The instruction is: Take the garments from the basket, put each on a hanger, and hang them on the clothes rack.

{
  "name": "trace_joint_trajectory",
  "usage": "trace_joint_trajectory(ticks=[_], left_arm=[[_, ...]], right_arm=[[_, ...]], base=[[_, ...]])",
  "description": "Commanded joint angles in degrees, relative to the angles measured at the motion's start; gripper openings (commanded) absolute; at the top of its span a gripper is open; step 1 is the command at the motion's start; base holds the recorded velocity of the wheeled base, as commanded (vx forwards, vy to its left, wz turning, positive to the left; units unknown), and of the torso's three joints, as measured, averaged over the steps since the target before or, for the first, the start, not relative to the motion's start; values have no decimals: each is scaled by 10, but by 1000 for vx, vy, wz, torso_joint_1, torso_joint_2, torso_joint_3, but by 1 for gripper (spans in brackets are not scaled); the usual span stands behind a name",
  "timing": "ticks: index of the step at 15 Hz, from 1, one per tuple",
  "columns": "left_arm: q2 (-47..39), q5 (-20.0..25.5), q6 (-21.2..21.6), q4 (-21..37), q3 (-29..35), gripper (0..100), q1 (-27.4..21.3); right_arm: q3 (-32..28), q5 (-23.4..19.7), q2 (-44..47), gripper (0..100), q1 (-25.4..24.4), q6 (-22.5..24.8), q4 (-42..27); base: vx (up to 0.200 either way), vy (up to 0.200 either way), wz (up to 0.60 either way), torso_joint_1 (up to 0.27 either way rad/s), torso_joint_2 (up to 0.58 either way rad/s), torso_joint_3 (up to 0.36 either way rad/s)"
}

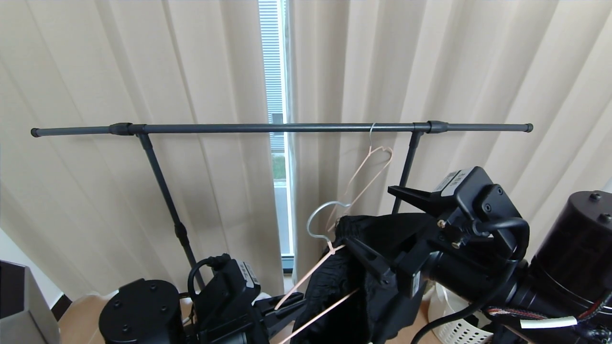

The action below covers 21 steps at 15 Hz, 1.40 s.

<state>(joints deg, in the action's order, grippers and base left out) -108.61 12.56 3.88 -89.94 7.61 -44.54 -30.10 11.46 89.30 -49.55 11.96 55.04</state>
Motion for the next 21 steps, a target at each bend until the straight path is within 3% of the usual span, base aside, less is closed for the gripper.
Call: trace_joint_trajectory(ticks=[1, 9, 21], left_arm=[[1, 0, 0, -1, 0, 0, 0], [3, 1, -5, -1, 2, 0, 1], [4, 0, -22, -1, 21, 0, 25]], right_arm=[[-2, 1, 1, 100, 1, 0, 1], [-5, 19, 29, 100, 1, 0, 1], [10, 13, 18, 100, -2, 2, 9]], base=[[0, 0, 0, 0, 0, 0], [0, 0, 0, 0, 0, 0], [0, 0, 0, 0, 0, 0]])
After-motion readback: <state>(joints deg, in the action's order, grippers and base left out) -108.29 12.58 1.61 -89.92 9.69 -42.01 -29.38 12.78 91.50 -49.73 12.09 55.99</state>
